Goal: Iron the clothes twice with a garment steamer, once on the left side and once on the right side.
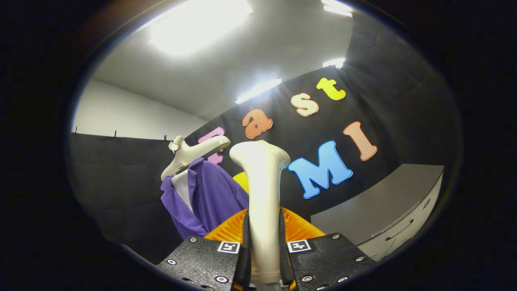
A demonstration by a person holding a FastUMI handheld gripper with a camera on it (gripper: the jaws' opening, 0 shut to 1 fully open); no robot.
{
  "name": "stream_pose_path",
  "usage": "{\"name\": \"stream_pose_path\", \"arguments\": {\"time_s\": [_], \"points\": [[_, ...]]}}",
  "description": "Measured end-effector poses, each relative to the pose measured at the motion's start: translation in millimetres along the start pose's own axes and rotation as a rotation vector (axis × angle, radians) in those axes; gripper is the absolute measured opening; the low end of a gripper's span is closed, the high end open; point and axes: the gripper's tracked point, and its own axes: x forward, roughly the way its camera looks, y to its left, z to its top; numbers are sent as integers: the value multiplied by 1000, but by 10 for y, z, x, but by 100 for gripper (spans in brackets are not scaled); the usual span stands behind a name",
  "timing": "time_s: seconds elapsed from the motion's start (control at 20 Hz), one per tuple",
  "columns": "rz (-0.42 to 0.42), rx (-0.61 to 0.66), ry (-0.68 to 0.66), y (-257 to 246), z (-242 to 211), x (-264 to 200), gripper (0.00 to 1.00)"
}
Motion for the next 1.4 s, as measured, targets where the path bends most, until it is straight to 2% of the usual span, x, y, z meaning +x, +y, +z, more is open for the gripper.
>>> {"name": "stream_pose_path", "arguments": {"time_s": [0.25,0.55,0.9,1.25,1.4], "points": [[20,-79,-5,567,-395,48,28],[21,-108,41,943,-865,303,28],[-14,-116,28,1102,-1002,606,28],[-10,-328,96,1088,-1614,483,29],[4,-342,144,1078,-1883,342,29]]}}
